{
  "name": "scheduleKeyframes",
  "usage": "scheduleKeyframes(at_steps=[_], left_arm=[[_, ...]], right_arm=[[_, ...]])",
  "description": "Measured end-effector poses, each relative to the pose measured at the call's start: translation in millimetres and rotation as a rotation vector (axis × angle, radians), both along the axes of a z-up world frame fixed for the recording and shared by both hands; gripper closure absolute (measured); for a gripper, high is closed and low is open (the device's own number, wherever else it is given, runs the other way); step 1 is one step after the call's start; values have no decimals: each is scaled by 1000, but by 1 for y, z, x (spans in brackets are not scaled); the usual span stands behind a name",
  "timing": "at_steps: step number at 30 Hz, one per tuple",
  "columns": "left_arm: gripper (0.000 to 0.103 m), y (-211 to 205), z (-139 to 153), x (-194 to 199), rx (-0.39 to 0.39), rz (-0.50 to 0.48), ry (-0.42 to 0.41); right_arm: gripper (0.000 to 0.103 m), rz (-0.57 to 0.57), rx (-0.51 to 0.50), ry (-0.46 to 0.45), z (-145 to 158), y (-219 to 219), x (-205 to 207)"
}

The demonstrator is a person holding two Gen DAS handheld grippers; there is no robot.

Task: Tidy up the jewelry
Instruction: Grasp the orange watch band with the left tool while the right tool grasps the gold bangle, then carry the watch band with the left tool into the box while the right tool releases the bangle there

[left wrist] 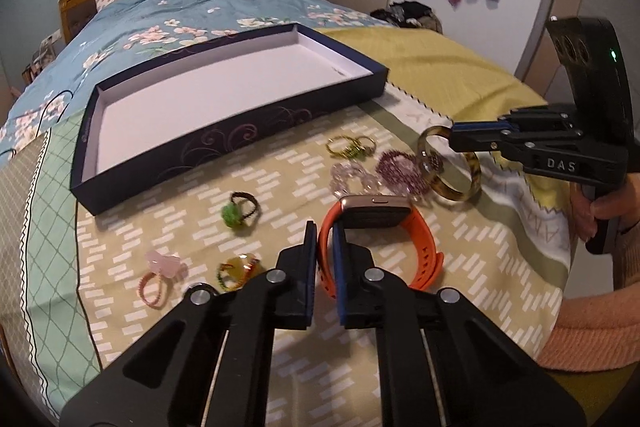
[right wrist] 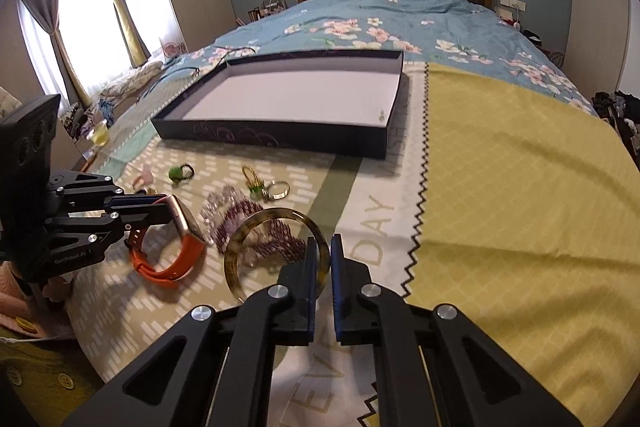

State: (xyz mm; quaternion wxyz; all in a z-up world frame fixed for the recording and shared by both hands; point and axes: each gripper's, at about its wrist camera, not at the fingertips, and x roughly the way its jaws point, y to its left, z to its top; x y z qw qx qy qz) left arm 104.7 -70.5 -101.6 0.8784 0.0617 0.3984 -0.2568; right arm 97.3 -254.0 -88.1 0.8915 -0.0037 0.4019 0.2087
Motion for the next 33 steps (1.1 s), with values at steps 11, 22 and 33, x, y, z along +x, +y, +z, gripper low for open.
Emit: scheduleKeyframes(at_steps=[11, 22, 33], left_arm=[[95, 43, 48, 25, -101, 122, -95], [95, 75, 73, 101, -80, 272, -109], [94, 84, 51, 193, -33, 365, -47]], right_arm=[[98, 29, 9, -106, 44, 18, 32], [98, 48, 5, -111, 56, 48, 125], [98, 4, -70, -44, 33, 73, 208]])
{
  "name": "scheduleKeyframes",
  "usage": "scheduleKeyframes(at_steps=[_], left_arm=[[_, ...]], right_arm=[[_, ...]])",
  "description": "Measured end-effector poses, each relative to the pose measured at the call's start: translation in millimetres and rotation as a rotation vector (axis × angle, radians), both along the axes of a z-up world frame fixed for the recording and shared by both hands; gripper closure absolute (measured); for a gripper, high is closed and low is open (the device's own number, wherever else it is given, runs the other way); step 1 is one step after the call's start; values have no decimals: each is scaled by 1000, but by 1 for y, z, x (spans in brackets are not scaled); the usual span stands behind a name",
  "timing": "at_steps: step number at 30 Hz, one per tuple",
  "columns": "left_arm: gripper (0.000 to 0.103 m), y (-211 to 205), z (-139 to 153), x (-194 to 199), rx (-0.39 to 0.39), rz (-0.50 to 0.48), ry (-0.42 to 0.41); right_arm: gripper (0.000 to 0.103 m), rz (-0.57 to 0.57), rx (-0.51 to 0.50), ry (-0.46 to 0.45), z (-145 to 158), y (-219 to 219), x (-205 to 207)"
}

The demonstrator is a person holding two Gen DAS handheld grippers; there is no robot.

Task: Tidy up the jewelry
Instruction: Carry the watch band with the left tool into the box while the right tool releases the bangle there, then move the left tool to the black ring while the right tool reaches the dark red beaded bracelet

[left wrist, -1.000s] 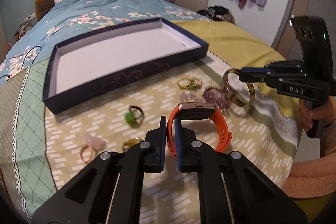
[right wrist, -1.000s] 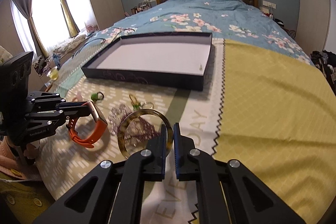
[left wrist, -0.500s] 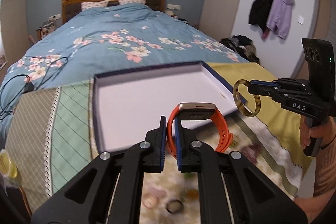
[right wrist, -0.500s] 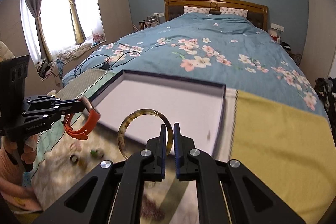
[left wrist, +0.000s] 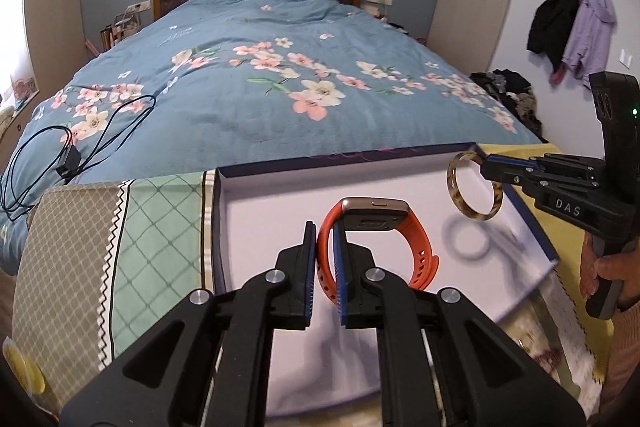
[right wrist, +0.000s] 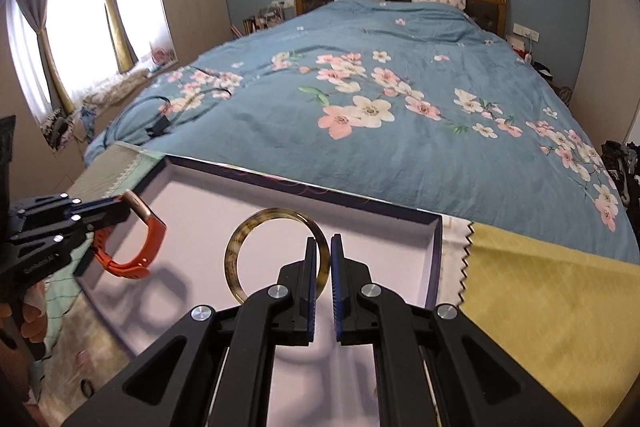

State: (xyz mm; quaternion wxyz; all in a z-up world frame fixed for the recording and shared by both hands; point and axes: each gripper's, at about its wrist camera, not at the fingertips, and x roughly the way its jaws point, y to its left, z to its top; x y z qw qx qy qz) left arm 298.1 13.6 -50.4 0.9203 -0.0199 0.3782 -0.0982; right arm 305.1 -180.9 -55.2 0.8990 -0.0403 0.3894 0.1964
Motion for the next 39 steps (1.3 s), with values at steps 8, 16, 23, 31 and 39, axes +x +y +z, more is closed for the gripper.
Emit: scheduleKeyframes(at_steps=[8, 16, 23, 31, 39], left_arm=[[94, -2, -18, 44, 6, 22, 58], [94, -4, -33, 76, -1, 60, 116], [94, 2, -51, 93, -32, 80, 204], [65, 9, -37, 74, -24, 100, 119], [43, 22, 5, 0, 31, 98, -37]], right_arm=[[98, -12, -66, 76, -20, 16, 34], [98, -15, -116, 134, -29, 26, 53], [95, -30, -106, 120, -26, 27, 53], [67, 36, 26, -20, 15, 8, -8], [56, 128, 76, -81, 27, -20, -97]])
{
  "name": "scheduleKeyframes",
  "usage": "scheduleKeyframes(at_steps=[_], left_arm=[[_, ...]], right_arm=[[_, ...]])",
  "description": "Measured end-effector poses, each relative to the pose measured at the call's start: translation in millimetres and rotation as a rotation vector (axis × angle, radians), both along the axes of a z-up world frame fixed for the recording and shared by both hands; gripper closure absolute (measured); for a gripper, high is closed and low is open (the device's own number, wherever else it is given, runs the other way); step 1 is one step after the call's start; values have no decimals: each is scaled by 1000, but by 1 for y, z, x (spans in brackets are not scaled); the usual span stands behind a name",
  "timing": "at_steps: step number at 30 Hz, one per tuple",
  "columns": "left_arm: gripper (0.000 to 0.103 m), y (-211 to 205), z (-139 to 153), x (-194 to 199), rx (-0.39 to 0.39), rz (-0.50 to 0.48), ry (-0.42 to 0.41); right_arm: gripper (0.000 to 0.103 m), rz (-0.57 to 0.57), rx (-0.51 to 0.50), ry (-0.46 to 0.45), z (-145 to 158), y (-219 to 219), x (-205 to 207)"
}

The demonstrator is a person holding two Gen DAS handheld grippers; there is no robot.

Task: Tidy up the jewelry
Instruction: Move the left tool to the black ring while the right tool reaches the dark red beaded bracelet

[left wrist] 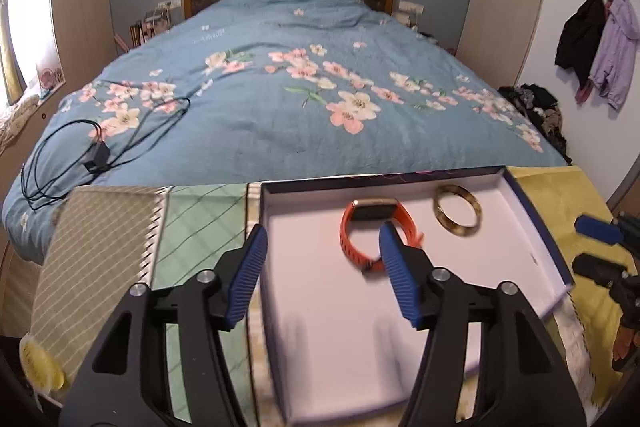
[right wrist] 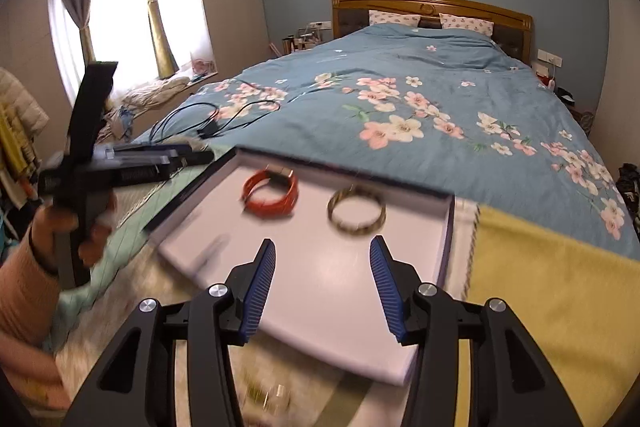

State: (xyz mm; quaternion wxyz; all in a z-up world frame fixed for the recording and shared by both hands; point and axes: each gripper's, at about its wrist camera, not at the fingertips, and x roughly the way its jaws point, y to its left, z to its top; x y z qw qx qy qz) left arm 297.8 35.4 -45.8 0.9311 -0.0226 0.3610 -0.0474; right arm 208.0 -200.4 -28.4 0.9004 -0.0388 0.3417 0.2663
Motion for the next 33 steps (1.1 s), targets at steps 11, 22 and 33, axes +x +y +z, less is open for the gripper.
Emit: scheduleKeyframes(at_steps=[11, 22, 33], left_arm=[[41, 2, -6, -121, -3, -126, -60], [41, -17, -31, -171, 32, -211, -24], [41, -17, -44, -178, 35, -225, 23]], right_arm=[[56, 8, -25, 101, -46, -17, -65], [56, -11, 9, 110, -53, -17, -84], [64, -29, 32, 129, -55, -26, -91]])
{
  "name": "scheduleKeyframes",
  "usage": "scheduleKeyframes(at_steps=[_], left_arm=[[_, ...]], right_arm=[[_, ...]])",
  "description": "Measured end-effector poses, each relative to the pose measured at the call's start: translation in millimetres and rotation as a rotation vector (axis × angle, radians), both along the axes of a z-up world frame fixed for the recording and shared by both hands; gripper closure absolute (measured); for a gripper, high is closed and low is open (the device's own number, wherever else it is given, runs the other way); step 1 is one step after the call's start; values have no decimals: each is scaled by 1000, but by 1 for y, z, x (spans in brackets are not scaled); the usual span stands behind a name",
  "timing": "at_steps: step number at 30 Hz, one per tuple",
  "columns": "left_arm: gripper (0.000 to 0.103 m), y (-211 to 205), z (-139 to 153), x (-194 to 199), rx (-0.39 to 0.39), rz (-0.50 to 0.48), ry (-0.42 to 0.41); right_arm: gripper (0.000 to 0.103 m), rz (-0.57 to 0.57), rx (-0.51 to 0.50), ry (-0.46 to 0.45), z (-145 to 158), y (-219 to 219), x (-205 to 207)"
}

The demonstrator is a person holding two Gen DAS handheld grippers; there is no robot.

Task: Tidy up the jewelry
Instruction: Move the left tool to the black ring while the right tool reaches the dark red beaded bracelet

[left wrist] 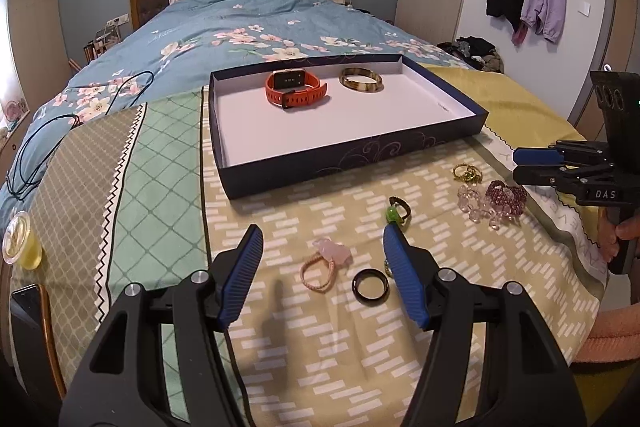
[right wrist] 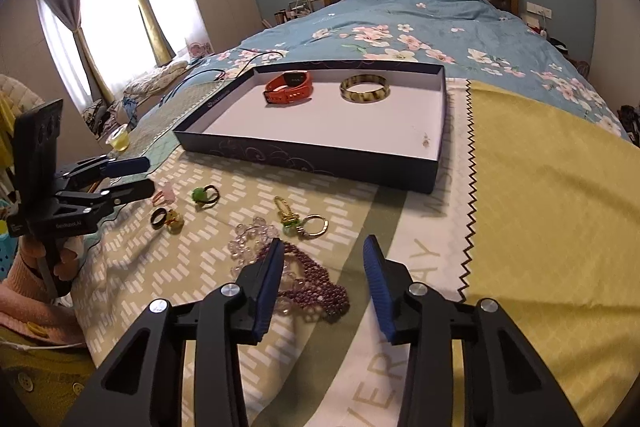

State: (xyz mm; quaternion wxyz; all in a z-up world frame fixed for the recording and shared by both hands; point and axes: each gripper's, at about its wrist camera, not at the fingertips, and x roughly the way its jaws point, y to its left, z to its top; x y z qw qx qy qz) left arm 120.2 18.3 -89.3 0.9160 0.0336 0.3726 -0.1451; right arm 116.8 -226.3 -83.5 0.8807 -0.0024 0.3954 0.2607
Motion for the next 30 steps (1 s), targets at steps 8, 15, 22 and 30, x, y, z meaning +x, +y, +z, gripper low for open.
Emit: scheduleKeyframes(at_steps=[8, 15, 22, 30], left_arm=[[41, -2, -2, 2, -2, -3, 7], [41, -2, -4, 1, 4, -15, 12], [41, -11, -8, -9, 26, -80, 14], [42, -21, -13, -13, 40, -126, 49]], right_arm=[[74, 19, -41, 16, -7, 6, -4], [74, -5, -30, 45, -12, -6, -6], [92, -7, -43, 54, -17, -6, -7], [99, -6, -3, 21, -6, -7, -10]])
